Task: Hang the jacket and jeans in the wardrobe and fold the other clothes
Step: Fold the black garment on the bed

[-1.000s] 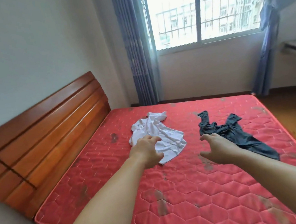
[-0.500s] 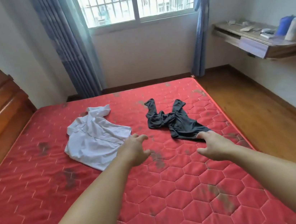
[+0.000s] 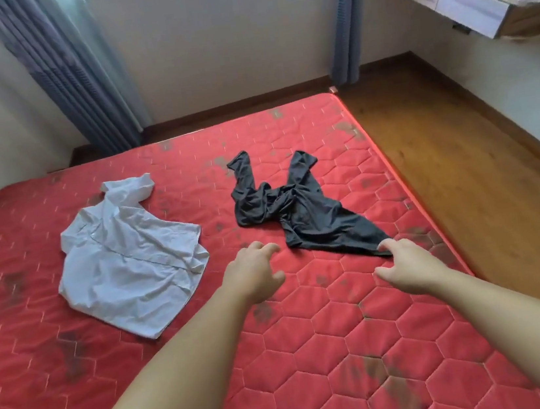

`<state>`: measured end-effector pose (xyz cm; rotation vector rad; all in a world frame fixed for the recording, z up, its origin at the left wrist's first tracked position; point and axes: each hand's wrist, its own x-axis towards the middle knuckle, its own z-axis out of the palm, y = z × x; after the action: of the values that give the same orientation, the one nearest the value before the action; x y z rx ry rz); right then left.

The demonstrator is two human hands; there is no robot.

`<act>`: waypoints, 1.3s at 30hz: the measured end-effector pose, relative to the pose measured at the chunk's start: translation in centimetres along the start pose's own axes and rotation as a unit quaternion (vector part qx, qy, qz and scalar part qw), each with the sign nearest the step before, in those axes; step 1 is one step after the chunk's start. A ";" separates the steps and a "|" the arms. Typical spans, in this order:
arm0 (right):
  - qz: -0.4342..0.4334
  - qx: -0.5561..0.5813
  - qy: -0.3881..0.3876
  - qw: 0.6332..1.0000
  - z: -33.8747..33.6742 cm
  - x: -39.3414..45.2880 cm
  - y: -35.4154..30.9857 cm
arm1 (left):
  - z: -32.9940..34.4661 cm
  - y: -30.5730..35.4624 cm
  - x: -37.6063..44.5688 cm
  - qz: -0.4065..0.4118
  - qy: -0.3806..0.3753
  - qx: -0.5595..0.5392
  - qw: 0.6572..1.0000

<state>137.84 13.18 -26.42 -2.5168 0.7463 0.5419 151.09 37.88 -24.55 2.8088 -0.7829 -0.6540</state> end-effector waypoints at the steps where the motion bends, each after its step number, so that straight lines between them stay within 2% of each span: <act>1: 0.002 0.004 -0.009 1.000 0.0 2.0 0.8 | 0.6 0.5 1.6 -0.012 -0.003 -0.004 1.000; 8: 0.007 0.011 -0.043 0.999 3.5 14.7 5.2 | 8.3 2.7 12.0 -0.052 -0.034 -0.015 0.998; 15: 0.013 0.036 -0.049 0.998 11.7 26.3 8.1 | 18.1 0.9 22.7 -0.084 -0.046 -0.006 0.995; 18: 0.002 0.025 -0.029 0.999 15.2 30.5 8.6 | 22.0 -0.5 26.8 -0.101 -0.053 0.002 0.993; 21: -0.048 -0.007 0.014 0.999 18.2 33.8 8.5 | 24.9 -1.7 30.5 -0.111 -0.042 0.008 0.993; 25: -0.085 -0.041 0.057 0.994 21.0 36.8 8.1 | 27.6 -3.0 33.5 -0.131 -0.034 -0.031 0.990; 28: -0.069 0.026 0.101 0.992 21.6 38.0 7.7 | 29.0 -4.2 34.5 -0.109 0.041 -0.065 0.991; 31: -0.067 0.088 0.089 0.990 22.3 36.6 6.9 | 28.8 -5.1 34.5 -0.099 0.113 -0.126 0.981; 34: -0.100 0.147 0.042 0.983 23.4 33.6 5.8 | 28.2 -5.2 33.3 -0.151 0.091 -0.163 0.971; 36: -0.118 0.203 -0.039 0.971 23.9 31.0 4.4 | 27.9 -5.0 32.4 -0.212 0.050 -0.276 0.936; 38: -0.142 0.245 -0.133 0.950 23.9 28.7 2.5 | 27.6 -4.1 31.5 -0.263 -0.001 -0.462 0.847; 39: -0.144 0.265 -0.191 0.934 23.7 27.6 1.7 | 27.4 -3.6 31.0 -0.275 -0.021 -0.517 0.810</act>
<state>152.67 13.20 -59.71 -1.8924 0.3088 0.6041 164.19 23.91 -61.38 1.9199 0.3840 -0.8607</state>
